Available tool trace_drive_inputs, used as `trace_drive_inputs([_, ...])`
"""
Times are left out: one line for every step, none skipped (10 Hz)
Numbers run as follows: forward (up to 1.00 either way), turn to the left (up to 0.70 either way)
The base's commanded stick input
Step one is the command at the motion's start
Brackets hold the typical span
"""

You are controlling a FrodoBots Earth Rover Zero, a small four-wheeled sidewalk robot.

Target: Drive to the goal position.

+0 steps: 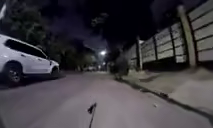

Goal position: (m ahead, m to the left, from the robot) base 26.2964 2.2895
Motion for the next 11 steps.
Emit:
trace_drive_inputs([1.00,0.00])
trace_drive_inputs([1.00,0.00])
trace_drive_inputs([1.00,0.00])
trace_drive_inputs([1.00,0.00])
trace_drive_inputs([1.00,0.00])
trace_drive_inputs([1.00,0.00])
trace_drive_inputs([1.00,0.00])
trace_drive_inputs([1.00,0.00])
trace_drive_inputs([1.00,0.00])
trace_drive_inputs([1.00,0.00])
trace_drive_inputs([1.00,0.00])
